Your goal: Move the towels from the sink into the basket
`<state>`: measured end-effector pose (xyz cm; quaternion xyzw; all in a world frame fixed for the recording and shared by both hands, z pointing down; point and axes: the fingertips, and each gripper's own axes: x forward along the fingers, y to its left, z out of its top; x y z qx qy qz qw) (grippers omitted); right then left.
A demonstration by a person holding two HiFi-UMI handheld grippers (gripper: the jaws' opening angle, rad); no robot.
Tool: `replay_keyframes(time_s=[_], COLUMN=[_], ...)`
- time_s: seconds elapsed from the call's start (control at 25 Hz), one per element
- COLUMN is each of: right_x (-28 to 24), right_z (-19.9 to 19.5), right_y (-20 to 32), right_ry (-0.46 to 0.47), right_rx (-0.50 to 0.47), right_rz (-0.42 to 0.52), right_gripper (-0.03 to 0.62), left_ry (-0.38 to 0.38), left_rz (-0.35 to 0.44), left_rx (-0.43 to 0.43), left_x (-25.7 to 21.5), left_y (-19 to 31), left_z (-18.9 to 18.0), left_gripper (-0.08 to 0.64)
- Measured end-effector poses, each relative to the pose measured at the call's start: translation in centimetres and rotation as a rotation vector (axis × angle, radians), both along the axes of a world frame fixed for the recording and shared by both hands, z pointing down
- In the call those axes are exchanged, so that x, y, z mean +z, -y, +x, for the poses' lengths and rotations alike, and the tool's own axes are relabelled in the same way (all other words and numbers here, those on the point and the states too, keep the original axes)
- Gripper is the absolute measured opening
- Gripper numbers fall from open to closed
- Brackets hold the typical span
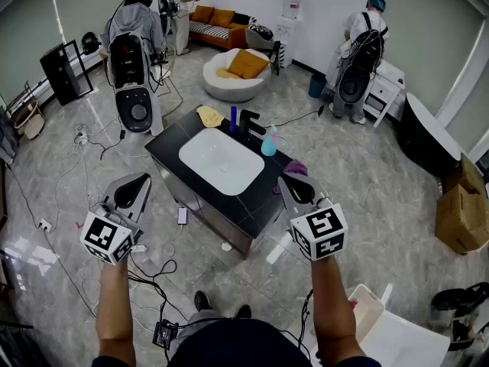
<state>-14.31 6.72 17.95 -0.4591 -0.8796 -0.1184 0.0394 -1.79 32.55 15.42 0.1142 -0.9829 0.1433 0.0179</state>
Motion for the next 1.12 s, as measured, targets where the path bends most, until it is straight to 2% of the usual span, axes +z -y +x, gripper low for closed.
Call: replay_keyframes(time_s=[0.56,0.84,1.12], right_x=[0.4,0.4,0.5], right_z=[0.1,-0.3,-0.2], right_y=[-2.3,-6.2,-10.7], right_ry=[-0.008,-0.025,-0.026], right_rx=[0.029,0.063,0.100], right_rz=[0.005,-0.037,-0.027], right_gripper=[0.008,0.009,0.009], left_ry=[-0.003,-0.012,-0.004], left_rz=[0.009,0.013,0.028], left_rx=[0.022,0.059,0.094], left_x=[0.6,0.9,1.2], left_y=[-2.8,-7.2,-12.5], left_z=[-0.3,-1.3,-2.1], left_gripper=[0.005,0.006,0.006])
